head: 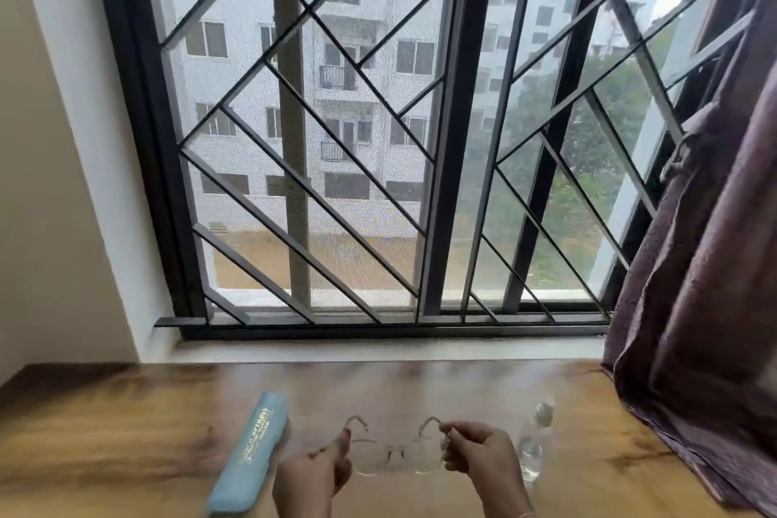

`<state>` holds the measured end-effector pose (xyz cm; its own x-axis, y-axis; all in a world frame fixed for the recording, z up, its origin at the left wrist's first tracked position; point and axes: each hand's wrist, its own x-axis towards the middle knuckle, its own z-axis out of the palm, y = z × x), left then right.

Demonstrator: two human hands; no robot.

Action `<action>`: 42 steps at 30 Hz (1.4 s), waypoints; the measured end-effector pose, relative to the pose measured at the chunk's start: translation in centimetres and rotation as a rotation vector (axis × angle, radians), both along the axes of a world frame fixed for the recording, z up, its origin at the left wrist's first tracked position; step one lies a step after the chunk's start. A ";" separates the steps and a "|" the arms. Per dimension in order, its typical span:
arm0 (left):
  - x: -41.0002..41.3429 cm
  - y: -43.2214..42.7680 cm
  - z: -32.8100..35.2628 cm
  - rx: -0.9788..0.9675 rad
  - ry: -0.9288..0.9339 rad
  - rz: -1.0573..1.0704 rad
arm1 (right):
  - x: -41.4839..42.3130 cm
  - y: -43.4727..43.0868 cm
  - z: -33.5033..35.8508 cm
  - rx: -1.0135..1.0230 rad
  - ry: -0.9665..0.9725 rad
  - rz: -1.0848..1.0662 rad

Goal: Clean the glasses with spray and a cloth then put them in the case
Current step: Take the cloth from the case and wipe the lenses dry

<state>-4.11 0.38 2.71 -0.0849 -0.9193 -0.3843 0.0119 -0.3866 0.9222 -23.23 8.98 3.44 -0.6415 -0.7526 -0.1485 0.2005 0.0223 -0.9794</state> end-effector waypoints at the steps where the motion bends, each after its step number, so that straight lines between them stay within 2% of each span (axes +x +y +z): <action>1: -0.2 -0.6 -0.2 -0.020 -0.049 0.011 | -0.1 -0.1 0.0 -0.003 0.006 0.004; 7: -0.7 -0.3 1.6 -0.123 -0.071 0.052 | -0.3 -0.2 0.0 -0.022 0.157 -0.027; 19: -0.9 -1.0 2.0 -0.155 0.132 0.096 | -0.6 -0.7 0.7 -0.033 0.217 -0.073; 24: -0.8 -1.0 2.0 -0.215 0.146 0.062 | -0.7 -0.9 0.6 -0.033 0.210 -0.081; 30: -0.5 -0.8 2.1 -0.328 -0.018 0.056 | -0.6 -1.0 0.4 -0.040 0.207 -0.071; 36: -0.5 -0.6 2.4 -0.347 -0.009 0.063 | -0.7 -1.1 0.4 -0.053 0.189 -0.075; 42: -0.6 -0.6 2.6 -0.358 0.075 0.034 | -0.9 -1.0 0.2 -0.070 0.102 -0.078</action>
